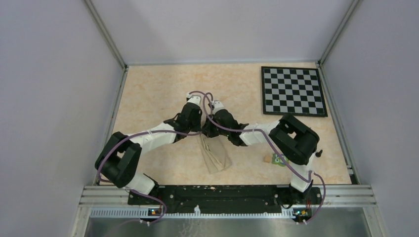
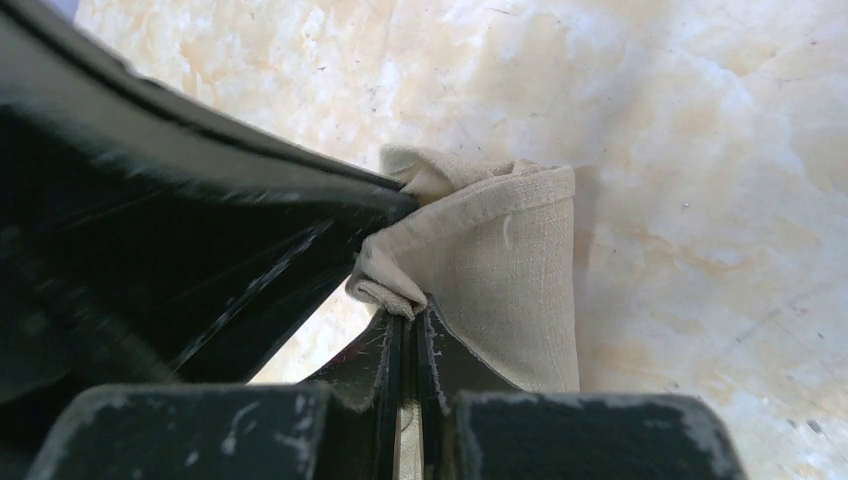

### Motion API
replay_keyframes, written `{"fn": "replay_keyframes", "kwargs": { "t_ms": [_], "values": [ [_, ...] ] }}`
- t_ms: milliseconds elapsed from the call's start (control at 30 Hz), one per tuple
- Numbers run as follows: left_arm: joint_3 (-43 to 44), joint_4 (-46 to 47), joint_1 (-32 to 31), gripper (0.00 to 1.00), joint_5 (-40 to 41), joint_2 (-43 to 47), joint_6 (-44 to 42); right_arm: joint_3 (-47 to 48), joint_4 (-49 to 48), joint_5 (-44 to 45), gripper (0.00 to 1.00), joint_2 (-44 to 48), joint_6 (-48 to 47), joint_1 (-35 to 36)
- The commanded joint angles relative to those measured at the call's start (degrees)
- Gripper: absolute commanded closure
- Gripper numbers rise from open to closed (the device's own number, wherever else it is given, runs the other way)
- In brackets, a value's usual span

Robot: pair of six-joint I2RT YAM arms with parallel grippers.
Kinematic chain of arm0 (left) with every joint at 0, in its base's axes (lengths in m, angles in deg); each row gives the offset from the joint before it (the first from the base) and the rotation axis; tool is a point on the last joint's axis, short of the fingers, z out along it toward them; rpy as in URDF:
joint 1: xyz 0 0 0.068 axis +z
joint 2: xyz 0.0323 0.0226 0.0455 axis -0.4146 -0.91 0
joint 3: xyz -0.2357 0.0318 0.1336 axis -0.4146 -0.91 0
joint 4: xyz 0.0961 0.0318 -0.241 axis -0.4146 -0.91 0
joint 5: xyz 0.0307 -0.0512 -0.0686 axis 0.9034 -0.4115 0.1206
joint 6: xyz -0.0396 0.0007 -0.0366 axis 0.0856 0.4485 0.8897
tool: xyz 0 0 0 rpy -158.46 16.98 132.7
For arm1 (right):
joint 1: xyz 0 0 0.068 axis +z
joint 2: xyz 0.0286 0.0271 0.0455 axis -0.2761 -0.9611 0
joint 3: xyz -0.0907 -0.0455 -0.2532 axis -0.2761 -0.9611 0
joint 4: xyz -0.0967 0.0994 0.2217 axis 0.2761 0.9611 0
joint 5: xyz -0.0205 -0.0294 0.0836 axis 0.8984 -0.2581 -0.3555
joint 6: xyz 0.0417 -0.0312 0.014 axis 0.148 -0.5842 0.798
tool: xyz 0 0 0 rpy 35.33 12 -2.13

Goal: Fold the napkin into a case and place the utensils inside
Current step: Stuff the top corner of the smaller-rectangle-folded napkin into the folded napkin.

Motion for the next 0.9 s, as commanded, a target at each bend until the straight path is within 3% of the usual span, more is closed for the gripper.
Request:
{"fn": "replay_keyframes", "kwargs": {
  "t_ms": [0,367,467,533,633,733,867],
  "values": [
    [-1.2,4.52,-0.23,1.0,-2.09,3.93,0.67,4.34,2.4,-1.49,1.0,-3.24,0.45,0.72],
    [-1.37,3.66,-0.05,1.0,-3.33,6.04,2.02,7.19,7.07,-0.24,1.0,-5.71,7.32,0.71],
    [-1.78,3.15,-0.06,1.0,-3.31,6.51,3.47,5.03,5.74,0.75,1.0,-3.72,11.55,0.36],
    [-2.58,3.23,-0.07,1.0,-3.74,6.62,4.8,4.59,-0.14,-1.71,1.0,-4.32,12.93,-0.26],
    [-4.02,4.38,-0.01,1.0,-3.49,5.84,6.77,11.4,-0.55,-5.78,1.0,-10.02,8.91,-0.36],
    [-3.05,2.24,0.52,1.0,-2.86,3.94,7.83,6.62,-4.97,-7.18,1.0,-9.11,7.63,-0.55],
    [-3.49,1.67,2.1,1.0,-3.64,3.41,8.54,5.6,-3.13,-9.11,1.0,-7.95,3.76,-0.62]
  ]
}}
